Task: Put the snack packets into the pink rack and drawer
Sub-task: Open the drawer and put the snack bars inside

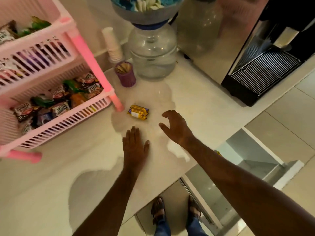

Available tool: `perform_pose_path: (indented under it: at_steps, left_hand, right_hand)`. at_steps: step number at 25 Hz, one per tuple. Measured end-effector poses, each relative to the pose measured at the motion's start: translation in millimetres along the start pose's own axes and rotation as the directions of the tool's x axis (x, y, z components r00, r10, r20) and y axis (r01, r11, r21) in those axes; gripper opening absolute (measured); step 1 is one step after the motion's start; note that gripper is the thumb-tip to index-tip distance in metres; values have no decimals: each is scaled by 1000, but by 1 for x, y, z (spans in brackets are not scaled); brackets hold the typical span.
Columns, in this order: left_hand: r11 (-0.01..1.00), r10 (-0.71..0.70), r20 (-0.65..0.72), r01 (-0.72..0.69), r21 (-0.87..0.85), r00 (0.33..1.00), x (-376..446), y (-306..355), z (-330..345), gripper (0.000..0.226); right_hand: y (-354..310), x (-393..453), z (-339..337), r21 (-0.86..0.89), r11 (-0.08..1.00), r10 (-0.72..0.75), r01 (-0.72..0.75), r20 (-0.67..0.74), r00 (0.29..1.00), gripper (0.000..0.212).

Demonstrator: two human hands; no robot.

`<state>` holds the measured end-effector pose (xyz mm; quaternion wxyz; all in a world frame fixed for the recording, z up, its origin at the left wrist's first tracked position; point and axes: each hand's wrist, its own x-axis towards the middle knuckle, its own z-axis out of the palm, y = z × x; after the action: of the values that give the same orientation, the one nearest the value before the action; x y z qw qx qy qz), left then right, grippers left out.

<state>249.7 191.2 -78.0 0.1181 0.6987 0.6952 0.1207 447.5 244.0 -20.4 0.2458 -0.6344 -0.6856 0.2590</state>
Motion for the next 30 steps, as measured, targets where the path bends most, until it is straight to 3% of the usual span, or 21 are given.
perform_pose_path:
  at_steps: [4, 7, 11, 15, 21, 30]
  left_hand:
    - [997, 14, 41, -18, 82, 999, -2, -14, 7, 75]
    - [997, 7, 31, -10, 75, 999, -3, -15, 9, 76]
    - [998, -1, 43, -1, 63, 999, -2, -17, 10, 77]
    - [998, -9, 39, 6, 70, 999, -3, -17, 11, 76]
    - [997, -6, 59, 2, 78, 998, -2, -20, 12, 77]
    - [995, 77, 62, -81, 65, 995, -3, -22, 12, 74]
  right_hand:
    - [-37, 46, 29, -92, 993, -65, 76, 120, 991, 64]
    - [-54, 75, 50, -158, 986, -26, 55, 177, 984, 79]
    - [-54, 93, 74, -257, 966, 45, 14, 221, 974, 71]
    - [-53, 86, 77, -230, 973, 41, -9, 133, 990, 56]
    - [-27, 25, 36, 16, 999, 41, -40, -79, 996, 54]
    - [63, -106, -46, 115, 974, 212, -195, -159, 964, 64]
